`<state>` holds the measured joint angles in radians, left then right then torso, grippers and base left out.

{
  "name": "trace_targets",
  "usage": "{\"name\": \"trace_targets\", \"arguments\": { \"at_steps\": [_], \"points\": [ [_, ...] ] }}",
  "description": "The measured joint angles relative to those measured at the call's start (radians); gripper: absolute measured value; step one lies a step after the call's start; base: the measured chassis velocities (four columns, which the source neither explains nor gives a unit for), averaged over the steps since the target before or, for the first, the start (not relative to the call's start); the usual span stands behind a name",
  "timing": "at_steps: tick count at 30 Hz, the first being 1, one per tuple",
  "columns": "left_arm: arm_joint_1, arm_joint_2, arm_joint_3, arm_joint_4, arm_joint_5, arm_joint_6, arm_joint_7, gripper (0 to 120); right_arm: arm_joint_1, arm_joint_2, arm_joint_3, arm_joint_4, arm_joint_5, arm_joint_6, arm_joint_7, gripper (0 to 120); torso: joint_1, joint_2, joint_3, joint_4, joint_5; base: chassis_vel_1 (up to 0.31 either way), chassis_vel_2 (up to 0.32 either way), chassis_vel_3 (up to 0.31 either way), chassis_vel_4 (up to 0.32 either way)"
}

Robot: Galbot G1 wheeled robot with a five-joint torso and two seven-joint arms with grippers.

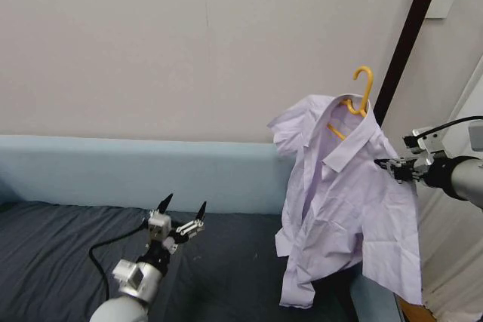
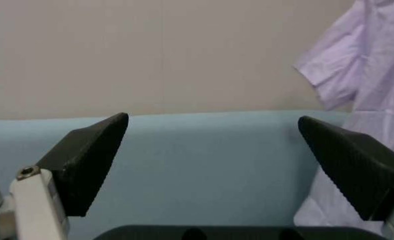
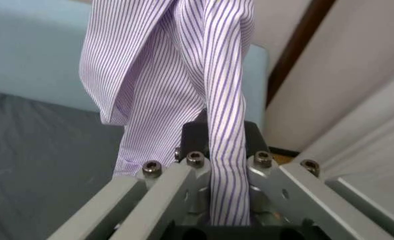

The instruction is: Pick up the clothes from the sofa and hang them on the clothes hanger.

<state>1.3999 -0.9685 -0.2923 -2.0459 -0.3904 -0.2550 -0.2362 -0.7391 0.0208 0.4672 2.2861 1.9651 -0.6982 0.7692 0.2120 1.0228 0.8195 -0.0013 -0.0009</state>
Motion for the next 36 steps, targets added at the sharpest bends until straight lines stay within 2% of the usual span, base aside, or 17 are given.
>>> {"name": "trace_targets", "arguments": {
  "at_steps": [1, 2, 5, 7, 10, 13, 20, 24, 28, 36],
  "points": [
    [0.052, -0.043, -0.031, 0.002, 0.042, -0.041, 0.010, 100, -0.001, 0.000, 0.018, -0.005, 0.027, -0.012, 0.042, 1, 0.000, 0.000, 0.000, 0.0000, 0.0000, 0.000, 0.000, 0.000, 0.000],
    [0.052, -0.043, -0.031, 0.002, 0.042, -0.041, 0.010, 100, -0.001, 0.000, 0.018, -0.005, 0.027, -0.012, 0.042, 1, 0.000, 0.000, 0.000, 0.0000, 0.0000, 0.000, 0.000, 0.000, 0.000],
    [0.175, -0.134, -0.072, -0.013, 0.059, -0.078, 0.016, 100, -0.003, 0.012, 0.043, -0.007, 0.064, -0.024, 0.099, 1, 0.000, 0.000, 0.000, 0.0000, 0.0001, 0.000, 0.000, 0.000, 0.000],
    [0.196, -0.150, -0.076, -0.014, 0.062, -0.084, 0.016, 100, -0.004, 0.019, 0.045, -0.006, 0.064, -0.024, 0.108, 1, 0.000, 0.000, 0.000, 0.0001, 0.0002, 0.000, 0.000, 0.000, 0.000],
    [0.282, -0.219, -0.087, -0.007, 0.114, -0.131, 0.011, 100, -0.012, 0.058, 0.048, -0.002, 0.058, -0.024, 0.142, 1, 0.000, 0.000, 0.000, 0.0001, 0.0003, 0.000, 0.000, 0.000, 0.000],
    [0.308, -0.243, -0.089, 0.005, 0.166, -0.162, -0.017, 100, -0.018, 0.078, 0.048, 0.003, 0.039, -0.024, 0.155, 1, 0.000, 0.000, 0.000, 0.0002, 0.0004, 0.000, 0.000, 0.000, 0.000],
    [0.315, -0.253, -0.092, 0.010, 0.186, -0.173, -0.037, 100, -0.023, 0.106, 0.056, 0.020, 0.012, -0.027, 0.198, 1, 0.000, 0.000, 0.000, 0.0000, 0.0003, 0.000, 0.000, 0.000, 0.000],
    [0.312, -0.252, -0.090, 0.010, 0.186, -0.173, -0.037, 100, -0.017, 0.088, 0.072, 0.013, 0.062, -0.033, 0.293, 1, 0.000, 0.000, 0.000, 0.0000, 0.0000, 0.000, 0.000, 0.000, 0.000],
    [0.309, -0.250, -0.089, 0.010, 0.184, -0.172, -0.038, 100, -0.016, 0.071, 0.109, -0.056, 0.141, -0.034, 0.384, 1, 0.000, 0.000, 0.000, 0.0000, 0.0002, 0.000, 0.000, 0.000, 0.000],
    [0.307, -0.248, -0.087, 0.010, 0.182, -0.170, -0.038, 100, -0.012, 0.041, 0.121, -0.167, 0.132, -0.034, 0.387, 1, 0.000, 0.000, 0.000, 0.0000, 0.0000, 0.000, 0.000, 0.000, 0.000]
  ]
}}
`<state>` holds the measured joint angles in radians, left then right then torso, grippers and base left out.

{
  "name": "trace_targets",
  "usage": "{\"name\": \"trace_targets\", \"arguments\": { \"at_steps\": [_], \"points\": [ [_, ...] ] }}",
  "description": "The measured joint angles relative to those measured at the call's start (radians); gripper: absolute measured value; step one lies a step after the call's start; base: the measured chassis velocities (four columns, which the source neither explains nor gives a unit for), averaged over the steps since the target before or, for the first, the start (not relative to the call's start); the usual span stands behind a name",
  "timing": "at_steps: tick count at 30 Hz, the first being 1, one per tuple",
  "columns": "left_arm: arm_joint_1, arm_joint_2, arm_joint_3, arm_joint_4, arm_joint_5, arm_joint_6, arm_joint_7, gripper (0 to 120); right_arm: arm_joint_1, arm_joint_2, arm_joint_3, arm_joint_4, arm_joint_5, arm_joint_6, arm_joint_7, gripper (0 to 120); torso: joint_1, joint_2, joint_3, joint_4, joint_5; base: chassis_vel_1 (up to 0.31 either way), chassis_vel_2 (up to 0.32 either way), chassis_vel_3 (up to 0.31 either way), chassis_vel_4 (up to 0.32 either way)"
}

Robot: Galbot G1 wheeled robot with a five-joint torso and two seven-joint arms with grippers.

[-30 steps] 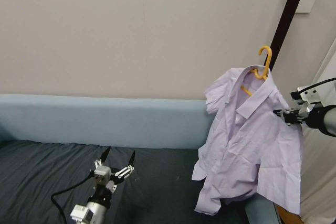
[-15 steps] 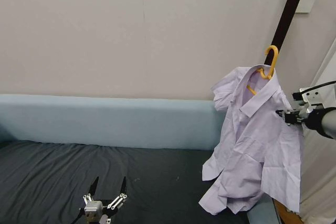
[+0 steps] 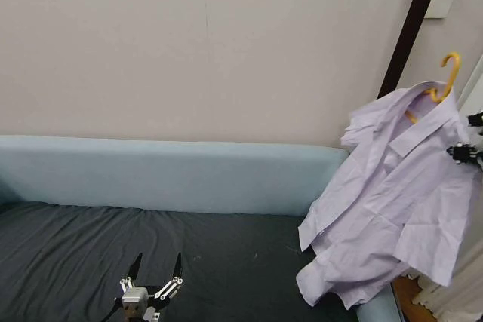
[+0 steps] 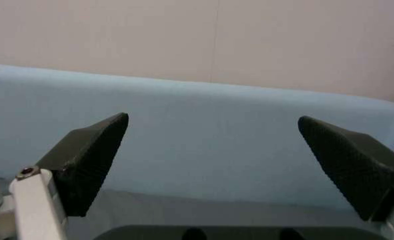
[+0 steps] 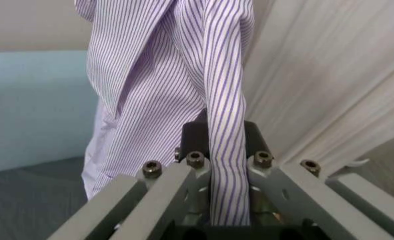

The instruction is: Pick up the clothes from the sofa and hang them on the clothes hanger.

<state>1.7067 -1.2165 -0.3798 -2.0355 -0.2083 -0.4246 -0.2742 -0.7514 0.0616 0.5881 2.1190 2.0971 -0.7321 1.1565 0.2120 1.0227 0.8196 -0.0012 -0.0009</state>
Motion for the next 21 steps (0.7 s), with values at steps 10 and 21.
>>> {"name": "trace_targets", "arguments": {
  "at_steps": [10, 21],
  "points": [
    [-0.002, 0.001, 0.001, 0.000, -0.002, 0.002, 0.000, 100, 0.000, 0.028, -0.082, -0.265, -0.252, 0.000, -0.150, 1, 0.000, 0.000, 0.000, 0.0001, 0.0005, 0.000, 0.000, 0.000, 0.000],
    [-0.002, 0.002, 0.002, -0.001, -0.003, 0.003, 0.000, 100, 0.026, 0.022, -0.137, -0.524, -0.512, 0.036, -0.359, 1, 0.000, 0.000, 0.000, -0.0004, 0.0001, 0.000, 0.000, 0.000, 0.000]
  ]
}}
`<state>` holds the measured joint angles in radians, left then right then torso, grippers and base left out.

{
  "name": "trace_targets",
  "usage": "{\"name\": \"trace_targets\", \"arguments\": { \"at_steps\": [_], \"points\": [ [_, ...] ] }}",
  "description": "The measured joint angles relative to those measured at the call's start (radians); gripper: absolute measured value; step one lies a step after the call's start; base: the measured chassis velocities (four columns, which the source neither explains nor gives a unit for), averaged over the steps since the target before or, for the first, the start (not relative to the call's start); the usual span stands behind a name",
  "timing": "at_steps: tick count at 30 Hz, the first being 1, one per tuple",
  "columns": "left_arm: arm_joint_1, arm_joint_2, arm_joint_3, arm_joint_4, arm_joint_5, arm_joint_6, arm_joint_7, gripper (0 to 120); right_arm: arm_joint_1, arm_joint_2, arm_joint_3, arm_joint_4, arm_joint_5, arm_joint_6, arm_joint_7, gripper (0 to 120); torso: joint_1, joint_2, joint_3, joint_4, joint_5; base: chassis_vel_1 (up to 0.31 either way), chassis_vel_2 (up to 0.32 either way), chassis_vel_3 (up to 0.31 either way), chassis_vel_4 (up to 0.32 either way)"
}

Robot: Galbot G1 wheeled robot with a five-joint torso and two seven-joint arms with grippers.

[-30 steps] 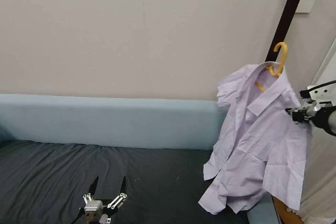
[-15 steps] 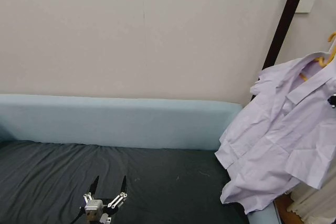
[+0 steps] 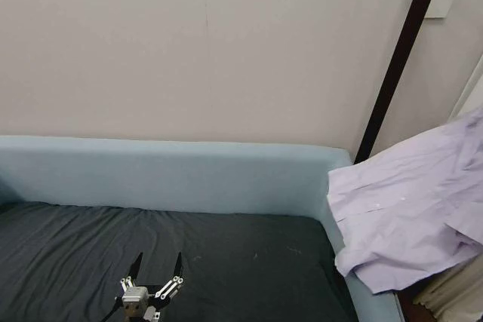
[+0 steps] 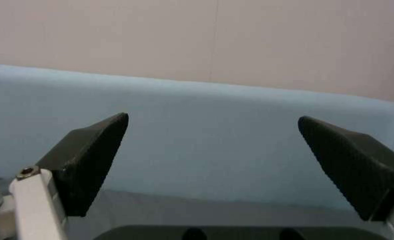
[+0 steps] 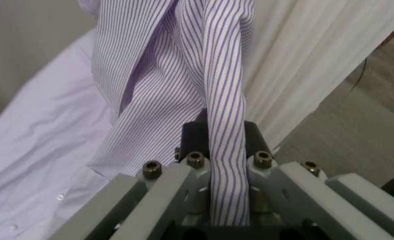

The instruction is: Pick up the clothes from the sofa and hang them on the clothes hanger.

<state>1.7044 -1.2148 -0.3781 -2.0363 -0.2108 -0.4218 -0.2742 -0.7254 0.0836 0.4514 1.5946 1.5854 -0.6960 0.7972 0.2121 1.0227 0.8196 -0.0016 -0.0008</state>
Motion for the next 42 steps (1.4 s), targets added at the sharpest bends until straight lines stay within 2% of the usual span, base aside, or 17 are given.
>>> {"name": "trace_targets", "arguments": {
  "at_steps": [4, 14, 16, 18, 19, 21, 22, 23, 25, 28, 29, 32, 39, 42],
  "points": [
    [0.000, 0.000, 0.000, 0.000, 0.000, 0.000, 0.000, 100, 0.018, 0.033, -0.044, -0.076, -0.139, 0.075, -0.160, 1, 0.000, 0.000, 0.000, 0.0006, 0.0002, 0.000, 0.000, 0.000, 0.000],
    [0.000, 0.000, 0.000, 0.000, 0.000, 0.001, 0.000, 100, 0.072, 0.089, -0.103, -0.148, -0.279, 0.168, -0.294, 1, 0.000, 0.000, 0.000, 0.0005, 0.0000, 0.000, 0.000, 0.000, 0.000],
    [0.000, 0.000, 0.000, 0.000, 0.000, 0.001, 0.000, 100, 0.091, 0.109, -0.126, -0.163, -0.322, 0.218, -0.332, 1, 0.000, 0.000, 0.000, 0.0001, -0.0003, 0.000, 0.000, 0.000, 0.000],
    [0.000, 0.000, 0.000, 0.000, 0.000, 0.001, 0.001, 100, 0.170, 0.157, -0.229, -0.179, -0.371, 0.265, -0.362, 1, 0.000, 0.000, 0.000, -0.0005, -0.0007, 0.000, 0.000, 0.000, 0.000],
    [0.000, 0.000, 0.000, 0.000, 0.000, 0.001, 0.001, 100, 0.170, 0.157, -0.229, -0.179, -0.371, 0.265, -0.362, 1, 0.000, 0.000, 0.000, -0.0005, -0.0007, 0.000, 0.000, 0.000, 0.000],
    [0.000, 0.001, 0.000, 0.000, 0.000, 0.001, 0.001, 100, 0.287, 0.213, -0.339, -0.206, -0.386, 0.300, -0.370, 1, 0.000, 0.000, 0.000, 0.0003, 0.0016, 0.000, 0.000, 0.000, 0.000],
    [0.000, 0.001, 0.000, 0.000, 0.000, 0.001, 0.001, 100, 0.340, 0.239, -0.383, -0.223, -0.395, 0.318, -0.372, 1, 0.000, 0.000, 0.000, 0.0008, 0.0012, 0.000, 0.000, 0.000, 0.000],
    [0.000, 0.001, 0.000, 0.000, 0.000, 0.001, 0.000, 100, 0.410, 0.277, -0.442, -0.250, -0.410, 0.338, -0.373, 1, 0.000, 0.000, 0.000, 0.0009, -0.0013, 0.000, 0.000, 0.000, 0.000],
    [0.000, 0.001, 0.000, 0.000, 0.000, 0.001, 0.001, 100, 0.459, 0.306, -0.482, -0.273, -0.420, 0.347, -0.372, 1, 0.000, 0.000, 0.000, 0.0015, -0.0017, 0.000, 0.000, 0.000, 0.000],
    [0.000, 0.001, 0.000, 0.000, 0.000, 0.001, 0.000, 100, 0.552, 0.360, -0.563, -0.326, -0.446, 0.353, -0.364, 1, 0.000, 0.000, 0.000, 0.0016, 0.0007, 0.000, 0.000, 0.000, 0.000],
    [0.000, 0.001, 0.000, 0.000, 0.000, 0.001, 0.000, 100, 0.552, 0.360, -0.563, -0.326, -0.446, 0.353, -0.364, 1, 0.000, 0.000, 0.000, 0.0016, 0.0007, 0.000, 0.000, 0.000, 0.000],
    [0.000, 0.001, 0.000, 0.000, 0.000, 0.001, 0.000, 100, 0.590, 0.354, -0.609, -0.317, -0.543, 0.354, -0.365, 1, 0.000, 0.000, 0.000, -0.0003, -0.0005, 0.000, 0.000, 0.000, 0.000],
    [0.000, 0.001, 0.000, 0.000, 0.000, 0.001, 0.000, 100, 0.628, 0.339, -0.661, -0.276, -0.643, 0.353, -0.364, 1, 0.000, 0.000, 0.000, -0.0003, 0.0002, 0.000, 0.000, 0.000, 0.000],
    [0.000, 0.001, 0.000, 0.000, 0.000, 0.001, 0.000, 100, 0.782, 0.341, -0.796, -0.274, -0.689, 0.336, -0.349, 1, 0.000, 0.000, 0.000, 0.0008, -0.0005, 0.000, 0.000, 0.000, 0.000]
  ]
}}
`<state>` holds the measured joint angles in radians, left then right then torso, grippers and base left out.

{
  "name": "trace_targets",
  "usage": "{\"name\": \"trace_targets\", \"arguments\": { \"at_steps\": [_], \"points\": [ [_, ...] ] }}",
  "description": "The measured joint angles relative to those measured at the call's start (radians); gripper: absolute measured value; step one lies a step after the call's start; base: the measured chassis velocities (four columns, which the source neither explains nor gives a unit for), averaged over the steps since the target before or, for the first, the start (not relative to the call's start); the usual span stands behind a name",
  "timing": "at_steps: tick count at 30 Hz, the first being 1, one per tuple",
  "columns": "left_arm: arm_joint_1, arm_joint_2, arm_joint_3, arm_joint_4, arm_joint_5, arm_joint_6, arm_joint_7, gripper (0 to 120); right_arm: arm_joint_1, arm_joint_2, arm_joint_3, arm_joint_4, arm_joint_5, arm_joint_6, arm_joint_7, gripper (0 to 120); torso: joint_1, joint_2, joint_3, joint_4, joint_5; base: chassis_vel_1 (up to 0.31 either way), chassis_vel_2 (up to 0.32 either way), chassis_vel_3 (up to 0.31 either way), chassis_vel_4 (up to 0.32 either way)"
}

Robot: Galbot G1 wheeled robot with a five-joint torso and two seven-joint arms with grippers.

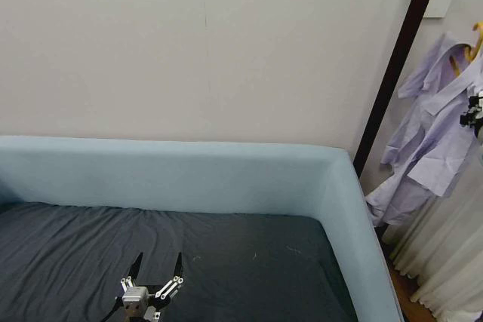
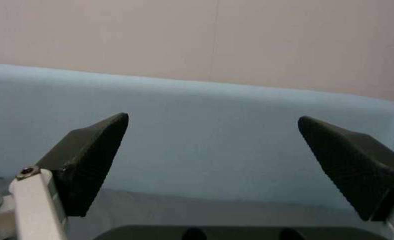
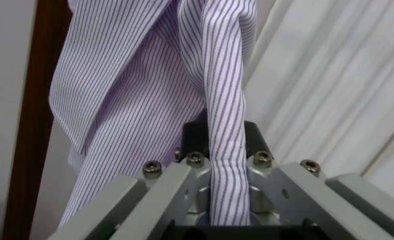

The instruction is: Pick up the clothes from the sofa and hang them on the clothes hanger.

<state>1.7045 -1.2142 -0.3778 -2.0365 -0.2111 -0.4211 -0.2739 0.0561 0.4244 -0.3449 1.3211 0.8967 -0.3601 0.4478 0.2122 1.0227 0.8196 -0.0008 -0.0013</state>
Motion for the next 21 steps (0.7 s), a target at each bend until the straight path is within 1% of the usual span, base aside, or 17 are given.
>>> {"name": "trace_targets", "arguments": {
  "at_steps": [1, 2, 5, 6, 9, 13, 15, 17, 19, 21],
  "points": [
    [0.000, 0.000, 0.000, 0.000, 0.000, 0.000, 0.000, 100, 0.054, 0.009, -0.042, -0.005, 0.000, -0.010, 0.010, 1, 0.000, 0.000, 0.000, -0.0002, -0.0001, 0.000, 0.000, 0.000, 0.000],
    [0.000, 0.000, 0.000, 0.000, 0.000, 0.000, 0.000, 100, 0.054, 0.009, -0.042, -0.005, 0.000, -0.010, 0.010, 1, 0.000, 0.000, 0.000, -0.0002, -0.0001, 0.000, 0.000, 0.000, 0.000],
    [0.000, 0.000, 0.000, 0.000, 0.000, 0.000, 0.000, 100, 0.161, 0.031, -0.129, -0.002, 0.033, -0.053, 0.045, 1, 0.000, 0.000, 0.000, -0.0002, 0.0005, 0.000, 0.000, 0.000, 0.000],
    [0.000, 0.000, 0.000, 0.000, 0.000, 0.000, 0.000, 100, 0.161, 0.031, -0.129, -0.002, 0.033, -0.053, 0.045, 1, 0.000, 0.000, 0.000, -0.0002, 0.0005, 0.000, 0.000, 0.000, 0.000],
    [0.000, 0.000, 0.000, 0.000, 0.000, 0.000, 0.000, 100, 0.214, 0.032, -0.168, 0.035, 0.080, -0.114, 0.074, 1, 0.000, 0.000, 0.000, -0.0002, 0.0003, 0.000, 0.000, 0.000, 0.000],
    [0.000, 0.000, 0.000, 0.000, 0.000, 0.000, 0.000, 100, 0.247, 0.031, -0.190, 0.055, 0.118, -0.154, 0.098, 1, 0.000, 0.000, 0.000, -0.0007, 0.0005, 0.000, 0.000, 0.000, 0.000],
    [0.000, 0.000, 0.000, 0.000, 0.000, 0.000, 0.000, 100, 0.283, 0.042, -0.206, 0.056, 0.173, -0.189, 0.129, 1, 0.000, 0.000, 0.000, -0.0008, 0.0006, 0.000, 0.000, 0.000, 0.000],
    [0.000, 0.000, 0.000, 0.000, 0.000, 0.000, 0.000, 100, 0.297, 0.048, -0.212, 0.055, 0.192, -0.199, 0.138, 1, 0.000, 0.000, 0.000, -0.0007, 0.0005, 0.000, 0.000, 0.000, 0.000],
    [0.000, 0.000, 0.000, 0.000, 0.000, 0.000, 0.000, 100, 0.351, 0.068, -0.240, 0.051, 0.254, -0.235, 0.172, 1, 0.000, 0.000, 0.000, -0.0003, 0.0005, 0.000, 0.000, 0.000, 0.000],
    [0.000, 0.000, 0.000, 0.000, 0.000, 0.000, 0.000, 100, 0.373, 0.075, -0.252, 0.049, 0.273, -0.246, 0.182, 1, 0.000, 0.000, 0.000, -0.0002, 0.0005, 0.000, 0.000, 0.000, 0.000]
  ]
}}
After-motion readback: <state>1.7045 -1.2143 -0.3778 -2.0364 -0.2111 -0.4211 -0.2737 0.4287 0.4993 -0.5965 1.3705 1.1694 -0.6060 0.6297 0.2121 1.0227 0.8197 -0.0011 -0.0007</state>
